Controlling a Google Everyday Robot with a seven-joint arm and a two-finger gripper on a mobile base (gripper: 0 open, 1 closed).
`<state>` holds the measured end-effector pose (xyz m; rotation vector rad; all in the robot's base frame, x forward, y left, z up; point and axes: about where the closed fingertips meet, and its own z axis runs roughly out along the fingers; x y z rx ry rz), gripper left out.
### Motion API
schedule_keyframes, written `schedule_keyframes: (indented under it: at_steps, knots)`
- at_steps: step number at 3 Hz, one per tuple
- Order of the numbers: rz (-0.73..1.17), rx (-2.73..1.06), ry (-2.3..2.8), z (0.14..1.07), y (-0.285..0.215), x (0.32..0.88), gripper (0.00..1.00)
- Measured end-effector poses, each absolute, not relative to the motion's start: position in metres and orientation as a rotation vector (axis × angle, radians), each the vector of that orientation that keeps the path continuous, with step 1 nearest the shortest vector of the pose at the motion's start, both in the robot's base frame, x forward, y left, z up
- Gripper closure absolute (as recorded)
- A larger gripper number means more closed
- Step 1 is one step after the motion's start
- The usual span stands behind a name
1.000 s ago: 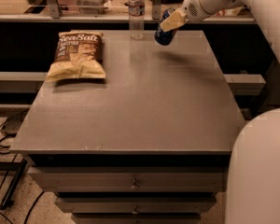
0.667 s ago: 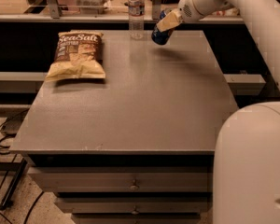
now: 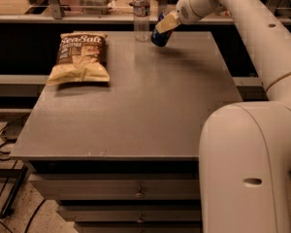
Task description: Move pepsi can near water bottle
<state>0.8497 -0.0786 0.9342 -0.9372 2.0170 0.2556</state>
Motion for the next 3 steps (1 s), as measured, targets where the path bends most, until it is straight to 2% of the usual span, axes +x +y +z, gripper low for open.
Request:
schedule_keyframes:
  at_steps: [1,2,3]
  knots:
    - [0.251,-0.957,2.029,0.9262,-0.0694,0.8565,0.19]
    - [0.260,-0.976,2.042,0.9193,-0.0641,0.8586,0.00]
    - [0.260,-0.976,2.042,0.9192,-0.0639,0.8586,0.00]
